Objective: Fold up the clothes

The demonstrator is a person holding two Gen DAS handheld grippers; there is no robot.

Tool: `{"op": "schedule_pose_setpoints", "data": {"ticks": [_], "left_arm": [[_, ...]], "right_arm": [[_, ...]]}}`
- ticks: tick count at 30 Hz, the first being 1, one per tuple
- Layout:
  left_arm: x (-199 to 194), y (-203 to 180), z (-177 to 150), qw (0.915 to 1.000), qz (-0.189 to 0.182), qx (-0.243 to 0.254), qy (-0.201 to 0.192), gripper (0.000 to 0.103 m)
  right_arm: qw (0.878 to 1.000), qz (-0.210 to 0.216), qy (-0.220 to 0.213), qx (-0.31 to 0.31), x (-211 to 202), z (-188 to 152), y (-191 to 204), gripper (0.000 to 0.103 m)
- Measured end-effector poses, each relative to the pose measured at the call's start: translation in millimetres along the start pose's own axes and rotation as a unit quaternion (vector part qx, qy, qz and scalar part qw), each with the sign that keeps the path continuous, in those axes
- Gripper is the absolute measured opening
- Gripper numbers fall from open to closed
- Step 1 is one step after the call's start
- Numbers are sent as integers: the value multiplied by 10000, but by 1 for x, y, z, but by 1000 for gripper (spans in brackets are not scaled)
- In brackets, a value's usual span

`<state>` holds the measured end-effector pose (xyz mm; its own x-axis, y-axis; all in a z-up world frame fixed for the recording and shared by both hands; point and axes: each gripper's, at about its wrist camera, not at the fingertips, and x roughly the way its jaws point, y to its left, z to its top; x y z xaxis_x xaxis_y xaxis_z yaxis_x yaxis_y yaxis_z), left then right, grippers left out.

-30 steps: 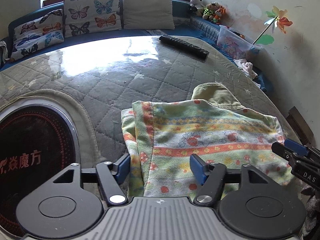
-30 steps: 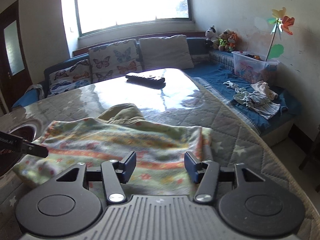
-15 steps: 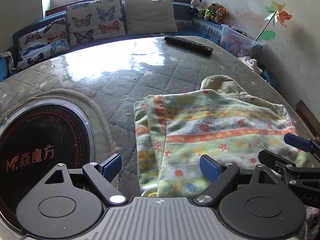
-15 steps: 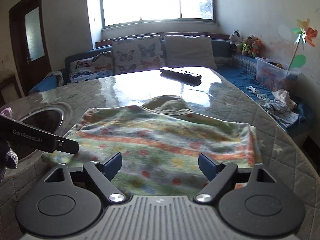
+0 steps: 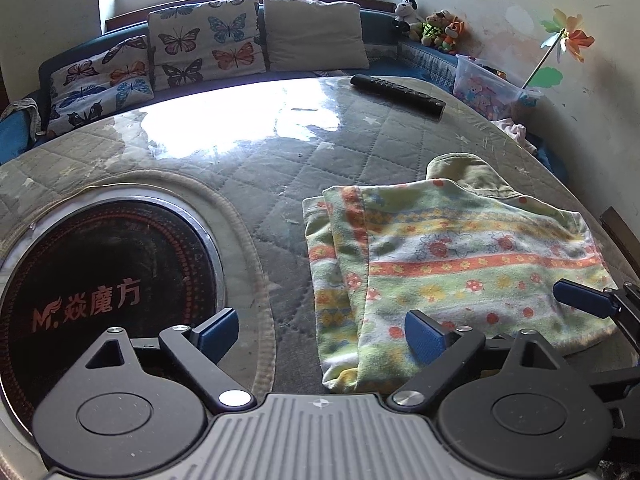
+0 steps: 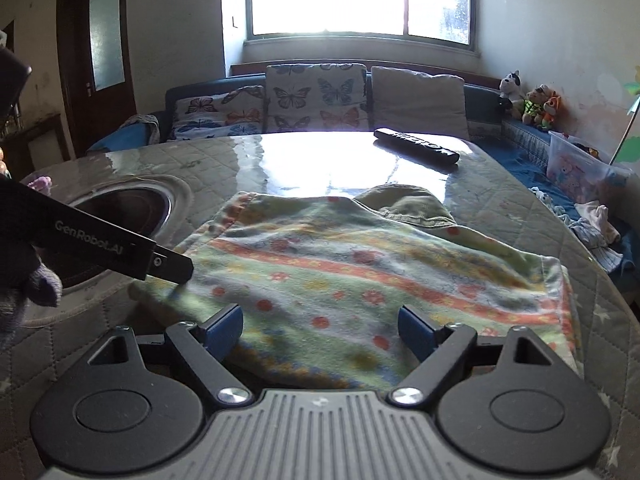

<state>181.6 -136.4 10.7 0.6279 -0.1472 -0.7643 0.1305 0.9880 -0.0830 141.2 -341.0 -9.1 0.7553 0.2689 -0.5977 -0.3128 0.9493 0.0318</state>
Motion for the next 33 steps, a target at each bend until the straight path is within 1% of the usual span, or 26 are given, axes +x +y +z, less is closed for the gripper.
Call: {"op": "schedule_pose_setpoints", "data": {"ticks": [2, 4, 8, 13, 15, 24, 33], "left_arm": [[-2, -2, -2, 10000, 4, 35, -40, 101], [-4, -4, -4, 9999, 12, 86, -67, 102], [-6, -6, -8, 9998, -6, 155, -97, 103], [-10, -8, -12, 9998, -66, 172, -123, 103], [-12, -9, -14, 9996, -90, 209, -149, 103], [-21, -17, -22, 9988, -157, 375, -265, 103], [-28, -16, -34, 9987, -182, 417, -243, 103]], "right_arm": [[10000, 16, -21, 64, -4, -3, 2, 90], [9999, 20, -28, 159, -7, -7, 1, 91], [9993, -53, -51, 362, -15, -14, -3, 96], [9991, -193, -85, 376, -25, -18, -7, 99], [9989, -239, -133, 384, -30, -19, -7, 103], [9978, -373, -247, 481, -41, -23, -2, 103], [9973, -430, -148, 576, -45, -29, 6, 103]]}}
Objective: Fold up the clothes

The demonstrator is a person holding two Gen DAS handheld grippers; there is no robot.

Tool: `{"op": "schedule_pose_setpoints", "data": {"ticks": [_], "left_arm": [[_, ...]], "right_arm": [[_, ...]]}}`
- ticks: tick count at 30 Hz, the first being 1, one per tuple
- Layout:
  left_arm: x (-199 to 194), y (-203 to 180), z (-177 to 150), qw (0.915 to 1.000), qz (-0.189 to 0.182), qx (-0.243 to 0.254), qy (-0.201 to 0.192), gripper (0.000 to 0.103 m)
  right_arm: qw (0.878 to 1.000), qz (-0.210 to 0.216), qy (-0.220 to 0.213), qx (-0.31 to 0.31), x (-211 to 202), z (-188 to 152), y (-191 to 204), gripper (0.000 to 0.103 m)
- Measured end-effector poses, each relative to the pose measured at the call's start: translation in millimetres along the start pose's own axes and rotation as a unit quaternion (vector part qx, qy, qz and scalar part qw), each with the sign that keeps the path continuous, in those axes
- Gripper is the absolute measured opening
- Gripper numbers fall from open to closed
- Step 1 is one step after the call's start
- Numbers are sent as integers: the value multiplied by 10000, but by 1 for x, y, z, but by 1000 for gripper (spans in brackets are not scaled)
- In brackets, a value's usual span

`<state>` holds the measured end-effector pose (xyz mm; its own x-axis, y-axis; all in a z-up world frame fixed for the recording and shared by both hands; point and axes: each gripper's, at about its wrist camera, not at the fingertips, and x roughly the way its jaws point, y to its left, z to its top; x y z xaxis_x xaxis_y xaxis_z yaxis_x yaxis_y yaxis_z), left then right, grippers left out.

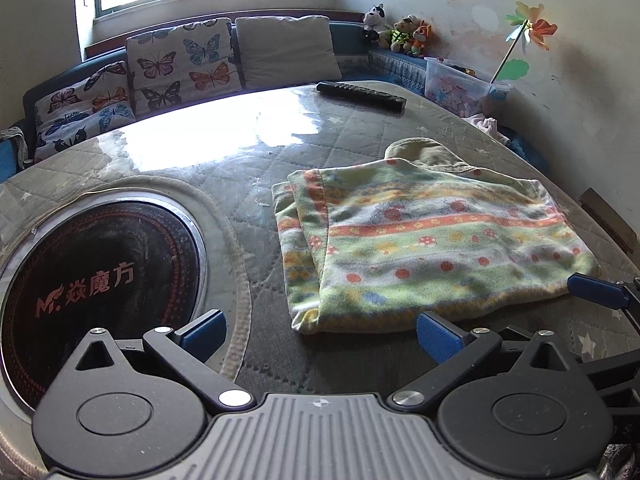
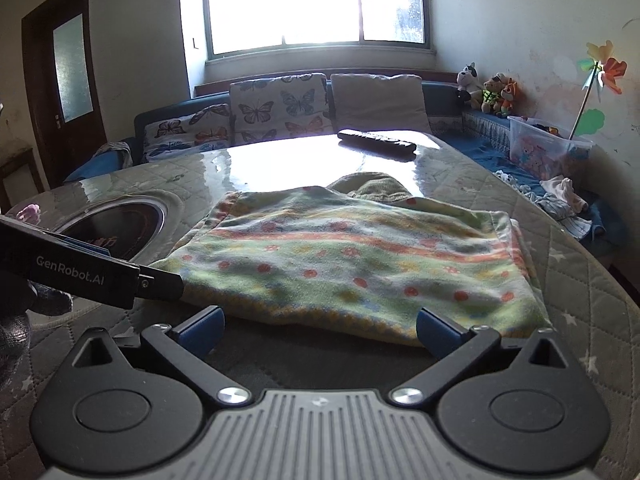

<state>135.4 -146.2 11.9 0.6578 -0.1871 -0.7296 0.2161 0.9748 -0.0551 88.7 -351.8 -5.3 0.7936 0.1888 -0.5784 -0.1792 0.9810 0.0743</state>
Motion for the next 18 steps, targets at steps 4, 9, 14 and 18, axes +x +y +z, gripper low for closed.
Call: {"op": "schedule_pose_setpoints", "data": {"ticks": [4, 9, 14, 18], "left_arm": [[-3, 1, -6, 10000, 14, 10, -9, 103], [-7, 4, -12, 10000, -2, -6, -19, 103], [-12, 6, -16, 10000, -26, 7, -61, 103], [-15, 5, -19, 10000, -35, 50, -58, 103]], "right_arm": [[9999, -78, 53, 35, -1, -2, 2, 103], [9998, -187, 113, -7, -2, -5, 7, 103], [9995, -265, 175, -15, -3, -7, 12, 103], [9991, -346, 225, -45, -4, -10, 15, 103]]}}
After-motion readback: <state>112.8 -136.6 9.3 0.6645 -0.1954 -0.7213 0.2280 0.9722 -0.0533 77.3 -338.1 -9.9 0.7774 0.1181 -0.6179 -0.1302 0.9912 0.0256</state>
